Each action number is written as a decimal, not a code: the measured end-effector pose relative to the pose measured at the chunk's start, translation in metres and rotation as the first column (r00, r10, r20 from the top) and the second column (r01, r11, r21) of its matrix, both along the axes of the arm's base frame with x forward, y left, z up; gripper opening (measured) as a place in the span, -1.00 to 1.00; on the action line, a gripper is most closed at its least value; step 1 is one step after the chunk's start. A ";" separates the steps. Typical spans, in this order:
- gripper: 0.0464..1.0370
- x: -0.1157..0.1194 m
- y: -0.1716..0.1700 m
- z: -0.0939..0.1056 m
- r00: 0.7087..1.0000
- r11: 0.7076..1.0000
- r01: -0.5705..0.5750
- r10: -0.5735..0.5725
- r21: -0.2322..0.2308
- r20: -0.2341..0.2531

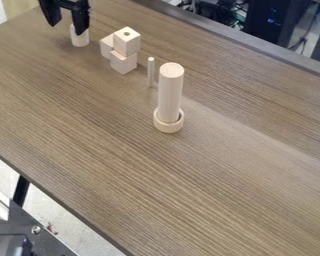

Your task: Le robot prends le cube blanche petit et mets sur le grands cub

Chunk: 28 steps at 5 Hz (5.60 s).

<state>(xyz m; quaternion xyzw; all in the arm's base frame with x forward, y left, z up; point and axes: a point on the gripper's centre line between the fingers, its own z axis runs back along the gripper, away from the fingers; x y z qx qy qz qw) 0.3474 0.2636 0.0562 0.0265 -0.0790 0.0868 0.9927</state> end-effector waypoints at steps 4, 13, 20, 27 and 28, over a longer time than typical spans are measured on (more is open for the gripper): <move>0.86 0.024 -0.020 -0.014 1.000 1.000 0.012 -0.012 -0.001 -0.010; -0.02 0.001 -0.150 0.121 0.964 0.990 0.141 -0.132 -0.025 0.231; -0.02 -0.037 -0.239 0.092 0.951 0.952 0.296 -0.287 -0.073 0.111; -0.02 -0.044 -0.247 0.082 0.947 0.948 0.317 -0.315 -0.032 0.068; -0.02 -0.044 -0.246 0.081 0.947 0.948 0.318 -0.316 -0.025 0.065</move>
